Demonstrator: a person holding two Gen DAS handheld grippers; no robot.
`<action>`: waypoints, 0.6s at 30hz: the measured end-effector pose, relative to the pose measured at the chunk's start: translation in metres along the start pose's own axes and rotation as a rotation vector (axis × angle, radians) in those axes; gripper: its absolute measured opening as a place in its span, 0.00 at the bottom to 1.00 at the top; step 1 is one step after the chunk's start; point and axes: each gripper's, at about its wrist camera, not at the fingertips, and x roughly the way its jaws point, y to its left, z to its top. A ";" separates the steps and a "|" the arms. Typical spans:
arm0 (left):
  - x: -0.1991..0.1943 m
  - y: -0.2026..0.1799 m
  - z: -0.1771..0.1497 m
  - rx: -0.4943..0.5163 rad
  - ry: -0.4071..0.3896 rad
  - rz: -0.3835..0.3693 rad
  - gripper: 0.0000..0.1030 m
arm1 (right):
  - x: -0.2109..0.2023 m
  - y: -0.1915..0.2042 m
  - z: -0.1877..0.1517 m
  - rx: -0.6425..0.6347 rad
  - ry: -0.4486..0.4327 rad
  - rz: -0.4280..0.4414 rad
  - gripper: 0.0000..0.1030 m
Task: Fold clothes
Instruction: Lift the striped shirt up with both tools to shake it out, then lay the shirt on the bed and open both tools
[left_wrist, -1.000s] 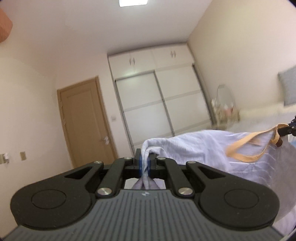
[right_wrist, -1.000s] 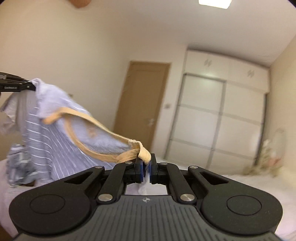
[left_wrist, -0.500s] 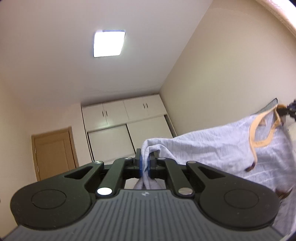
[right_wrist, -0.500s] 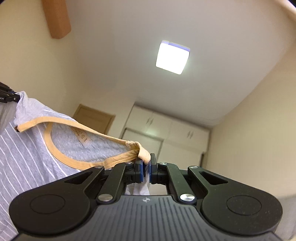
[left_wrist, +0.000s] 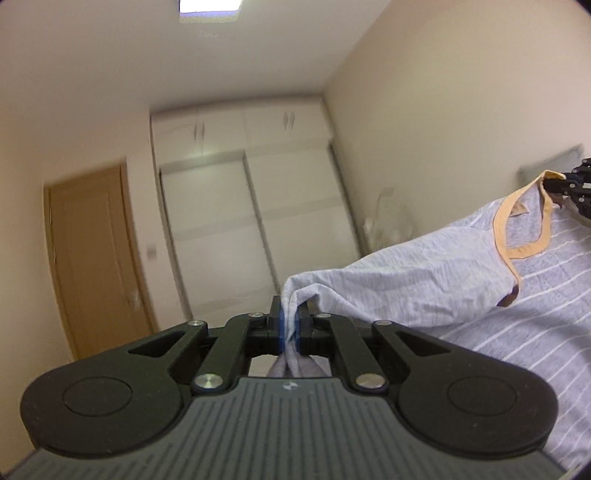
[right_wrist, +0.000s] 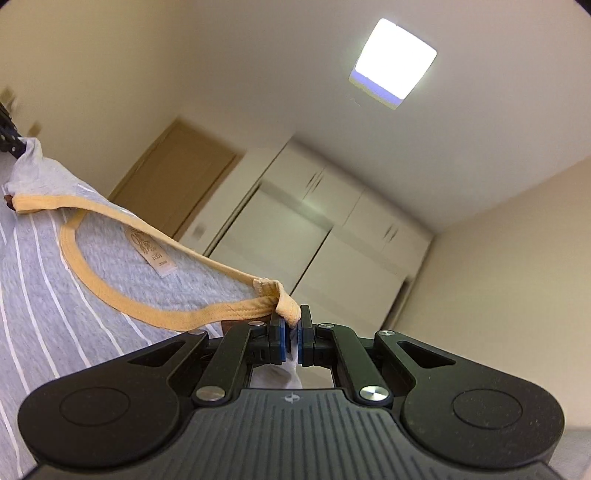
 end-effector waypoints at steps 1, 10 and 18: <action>0.029 0.001 -0.018 -0.005 0.042 0.006 0.04 | 0.030 0.013 -0.023 0.002 0.036 0.023 0.04; 0.257 -0.005 -0.257 -0.028 0.509 -0.025 0.04 | 0.248 0.173 -0.221 -0.044 0.391 0.263 0.04; 0.324 0.010 -0.351 -0.049 0.701 0.004 0.35 | 0.283 0.236 -0.282 -0.077 0.559 0.321 0.46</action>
